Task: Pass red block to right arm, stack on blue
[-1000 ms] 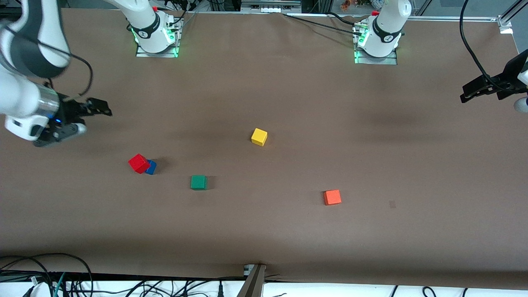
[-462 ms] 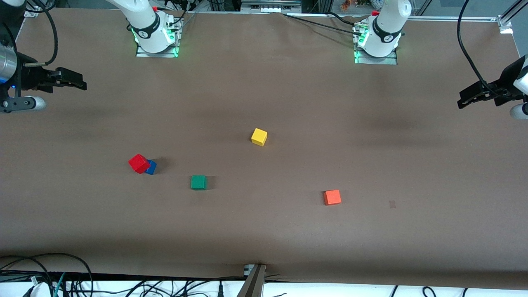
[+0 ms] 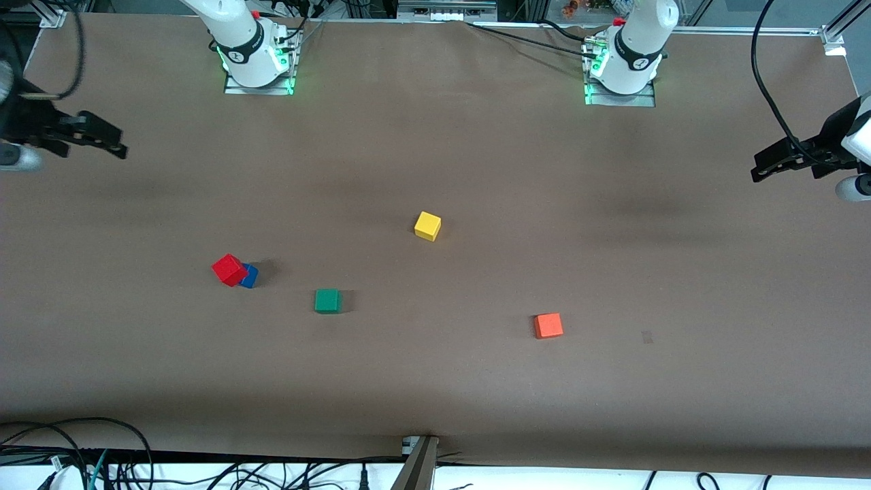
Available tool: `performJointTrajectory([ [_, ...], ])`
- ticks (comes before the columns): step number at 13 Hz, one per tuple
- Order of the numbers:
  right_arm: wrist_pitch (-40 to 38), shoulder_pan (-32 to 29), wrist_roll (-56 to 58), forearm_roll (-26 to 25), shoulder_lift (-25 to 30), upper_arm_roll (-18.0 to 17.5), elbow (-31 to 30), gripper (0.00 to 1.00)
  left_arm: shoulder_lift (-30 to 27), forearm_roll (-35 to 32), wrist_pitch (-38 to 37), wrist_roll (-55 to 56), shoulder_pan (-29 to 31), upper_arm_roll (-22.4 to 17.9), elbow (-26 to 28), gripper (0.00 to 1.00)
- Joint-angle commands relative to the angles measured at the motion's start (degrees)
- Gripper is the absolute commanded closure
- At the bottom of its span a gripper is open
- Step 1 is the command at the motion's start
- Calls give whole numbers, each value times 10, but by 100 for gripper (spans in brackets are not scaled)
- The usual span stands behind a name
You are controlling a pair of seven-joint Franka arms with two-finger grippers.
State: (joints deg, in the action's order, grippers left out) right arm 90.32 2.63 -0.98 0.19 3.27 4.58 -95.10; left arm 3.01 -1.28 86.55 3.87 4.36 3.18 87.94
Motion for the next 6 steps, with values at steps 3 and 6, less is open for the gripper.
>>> performJointTrajectory([
  [3,-22,-14,-2,-5,36,-5,-8,0,9,3,-9,3,-3,6,-35,0],
  [6,-30,-14,-2,-4,35,-4,-8,0,10,3,-9,3,-2,5,-34,0],
])
